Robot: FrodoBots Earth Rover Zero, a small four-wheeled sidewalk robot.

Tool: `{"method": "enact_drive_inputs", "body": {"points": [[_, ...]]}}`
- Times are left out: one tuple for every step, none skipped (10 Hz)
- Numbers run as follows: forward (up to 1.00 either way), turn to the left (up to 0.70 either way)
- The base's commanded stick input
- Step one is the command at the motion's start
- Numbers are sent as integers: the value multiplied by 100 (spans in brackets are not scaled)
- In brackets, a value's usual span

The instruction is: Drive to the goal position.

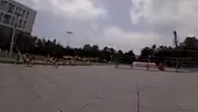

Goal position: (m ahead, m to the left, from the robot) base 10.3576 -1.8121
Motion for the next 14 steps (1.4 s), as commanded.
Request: {"method": "enact_drive_inputs", "body": {"points": [[60,-15],[60,-15],[60,-15],[60,-15],[60,-15],[60,-15],[60,-15],[60,-15],[60,-15],[60,-15],[60,-15],[60,-15],[60,-15],[60,-15]]}}
